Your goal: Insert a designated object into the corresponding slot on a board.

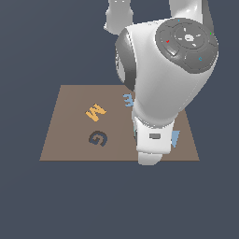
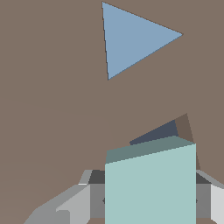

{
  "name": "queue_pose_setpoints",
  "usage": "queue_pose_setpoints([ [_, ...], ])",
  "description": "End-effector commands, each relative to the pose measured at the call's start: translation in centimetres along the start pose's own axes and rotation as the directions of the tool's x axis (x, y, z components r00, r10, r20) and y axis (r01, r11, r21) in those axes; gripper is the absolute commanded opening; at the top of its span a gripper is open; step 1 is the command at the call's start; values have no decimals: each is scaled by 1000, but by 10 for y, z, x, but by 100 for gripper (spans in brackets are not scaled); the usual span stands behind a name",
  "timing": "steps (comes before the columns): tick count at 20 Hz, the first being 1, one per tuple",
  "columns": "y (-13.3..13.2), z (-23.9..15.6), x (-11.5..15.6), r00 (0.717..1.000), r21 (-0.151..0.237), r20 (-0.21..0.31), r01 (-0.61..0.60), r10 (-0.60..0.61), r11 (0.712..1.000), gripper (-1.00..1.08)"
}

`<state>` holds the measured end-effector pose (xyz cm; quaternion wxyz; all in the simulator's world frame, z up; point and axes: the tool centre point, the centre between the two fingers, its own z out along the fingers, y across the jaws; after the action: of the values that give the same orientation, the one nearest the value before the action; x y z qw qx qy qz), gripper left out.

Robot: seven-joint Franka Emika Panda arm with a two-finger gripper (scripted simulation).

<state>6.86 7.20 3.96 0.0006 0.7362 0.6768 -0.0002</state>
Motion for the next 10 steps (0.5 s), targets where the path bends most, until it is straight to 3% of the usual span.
queue_pose_setpoints([
  [1, 6, 0, 2, 998, 0, 0, 64, -64, 998, -100],
  [10, 19, -1, 8, 978, 0, 0, 210, -210, 978, -100],
])
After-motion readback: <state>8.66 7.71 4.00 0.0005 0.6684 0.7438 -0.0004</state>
